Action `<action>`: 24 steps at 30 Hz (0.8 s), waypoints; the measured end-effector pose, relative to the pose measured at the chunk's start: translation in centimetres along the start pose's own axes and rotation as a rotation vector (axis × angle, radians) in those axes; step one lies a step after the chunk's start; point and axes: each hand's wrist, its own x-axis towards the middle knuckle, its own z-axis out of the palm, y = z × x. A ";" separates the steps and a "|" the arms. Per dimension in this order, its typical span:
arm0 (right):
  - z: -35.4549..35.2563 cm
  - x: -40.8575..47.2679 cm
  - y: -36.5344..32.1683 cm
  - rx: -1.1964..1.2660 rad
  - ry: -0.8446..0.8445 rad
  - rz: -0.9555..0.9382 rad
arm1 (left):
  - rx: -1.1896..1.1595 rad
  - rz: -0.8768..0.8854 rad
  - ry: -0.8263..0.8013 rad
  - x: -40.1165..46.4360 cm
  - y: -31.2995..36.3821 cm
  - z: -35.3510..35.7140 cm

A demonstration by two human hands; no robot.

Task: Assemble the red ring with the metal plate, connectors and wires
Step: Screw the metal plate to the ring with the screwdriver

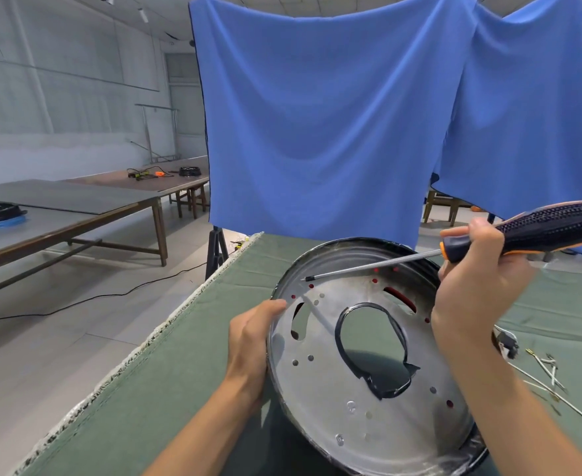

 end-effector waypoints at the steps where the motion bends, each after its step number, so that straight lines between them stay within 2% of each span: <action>1: 0.0 0.0 0.0 0.001 -0.002 0.008 | -0.005 0.017 -0.008 0.0 0.0 0.0; 6: 0.0 0.3 -0.3 0.081 0.016 0.071 | 0.066 0.140 -0.053 0.2 -0.2 -0.3; 11: -0.3 0.5 -0.3 0.101 0.022 0.094 | 0.147 0.183 -0.084 -0.1 0.3 0.1; 24: 0.0 0.5 -0.7 0.141 0.011 0.101 | 0.115 0.123 -0.203 0.4 0.1 -1.0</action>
